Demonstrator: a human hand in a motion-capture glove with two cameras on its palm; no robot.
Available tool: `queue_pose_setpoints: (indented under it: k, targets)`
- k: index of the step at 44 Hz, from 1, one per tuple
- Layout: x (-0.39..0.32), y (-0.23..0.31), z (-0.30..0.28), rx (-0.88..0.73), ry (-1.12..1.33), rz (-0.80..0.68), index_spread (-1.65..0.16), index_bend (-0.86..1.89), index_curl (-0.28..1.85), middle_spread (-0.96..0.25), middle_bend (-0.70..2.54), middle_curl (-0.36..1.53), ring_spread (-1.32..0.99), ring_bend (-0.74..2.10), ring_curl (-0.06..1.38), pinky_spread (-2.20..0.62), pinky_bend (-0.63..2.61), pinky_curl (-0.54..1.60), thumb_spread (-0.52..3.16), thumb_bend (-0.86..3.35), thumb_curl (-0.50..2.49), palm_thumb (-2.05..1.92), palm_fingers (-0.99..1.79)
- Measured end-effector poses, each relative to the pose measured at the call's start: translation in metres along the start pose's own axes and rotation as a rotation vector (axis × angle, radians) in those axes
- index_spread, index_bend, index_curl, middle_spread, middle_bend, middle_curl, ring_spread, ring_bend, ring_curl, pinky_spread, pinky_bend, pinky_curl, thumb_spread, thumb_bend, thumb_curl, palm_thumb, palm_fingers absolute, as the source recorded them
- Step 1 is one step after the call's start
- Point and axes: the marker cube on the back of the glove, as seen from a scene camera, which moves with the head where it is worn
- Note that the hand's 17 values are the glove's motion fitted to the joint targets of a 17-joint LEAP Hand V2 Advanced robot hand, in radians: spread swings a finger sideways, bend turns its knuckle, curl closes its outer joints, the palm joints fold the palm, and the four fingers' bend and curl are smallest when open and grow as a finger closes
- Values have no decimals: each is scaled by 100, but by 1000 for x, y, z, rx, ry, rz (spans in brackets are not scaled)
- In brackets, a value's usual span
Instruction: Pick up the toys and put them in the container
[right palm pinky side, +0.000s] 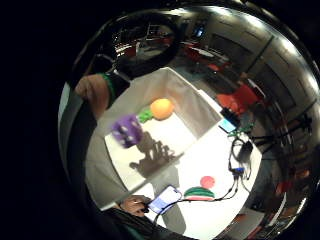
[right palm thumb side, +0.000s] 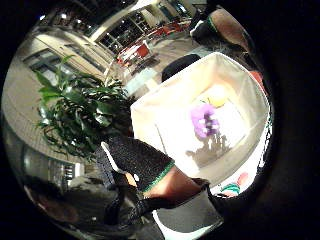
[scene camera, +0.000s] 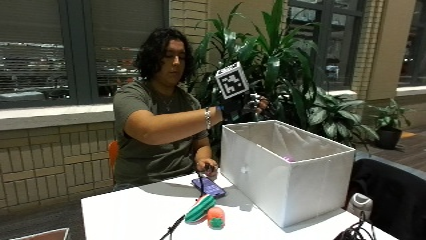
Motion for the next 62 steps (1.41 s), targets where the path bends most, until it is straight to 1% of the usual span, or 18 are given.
queue_pose_setpoints:
  k: [4,7,9,12,16,21,26,28,31,33,34,41,43,45,48,52,56,62]
  targets:
    - [27,35,-4,-14,84,-30,-43,28,74,-29,49,67,-29,98,38,-19,105,39,108,-13,31,-18,26]
    - [61,69,1,-43,255,-110,-44,22,70,-30,52,67,-30,101,36,-20,103,36,105,-12,28,-17,40]
    - [84,94,8,-75,339,-105,-44,21,69,-31,55,67,-32,104,37,-22,103,35,108,-10,27,-14,51]
    - [113,136,25,-127,346,-29,-44,15,66,-33,55,67,-33,111,38,-28,106,35,116,-5,25,-8,66]
    - [150,184,58,-178,331,197,-43,16,64,-35,60,69,-34,112,39,-32,105,35,127,-1,25,-2,78]
    - [179,233,98,-278,282,234,-42,18,65,-37,64,70,-35,110,41,-35,100,36,137,1,25,2,79]
    - [198,265,126,-268,282,275,-42,22,69,-37,54,68,-37,103,41,-32,94,36,143,2,26,3,51]
    - [199,273,132,-232,262,282,-42,23,70,-37,54,68,-38,98,40,-31,94,37,144,2,26,3,44]
    - [201,283,136,-199,220,295,-42,21,68,-37,53,67,-39,94,38,-30,93,35,145,0,25,1,45]
    - [201,288,138,-193,195,305,-42,13,64,-38,56,68,-40,103,40,-32,97,35,145,0,25,1,60]
    - [201,291,138,-189,189,306,-42,13,63,-38,55,67,-40,102,38,-33,97,34,145,-1,25,0,61]
    - [201,308,132,-62,302,239,-41,20,68,-40,52,68,-40,105,40,-32,97,35,149,-2,25,-3,64]
    - [202,312,126,3,347,218,-42,11,66,-40,61,70,-39,114,42,-35,99,35,150,-2,25,-3,88]
    - [203,315,119,62,371,214,-42,11,65,-41,70,73,-39,119,42,-38,102,35,151,-2,25,-3,110]
    - [205,318,108,120,366,233,-42,13,68,-40,81,77,-37,129,46,-38,107,38,151,-2,24,-4,124]
    - [207,320,87,183,309,297,-42,24,76,-38,90,81,-34,137,51,-39,109,42,155,5,28,10,129]
    - [201,313,53,260,223,347,-42,22,81,-36,97,84,-33,143,54,-40,112,45,158,11,33,23,125]
    - [160,279,-13,384,89,291,-43,21,89,-33,104,87,-31,147,56,-40,114,47,157,14,37,29,121]
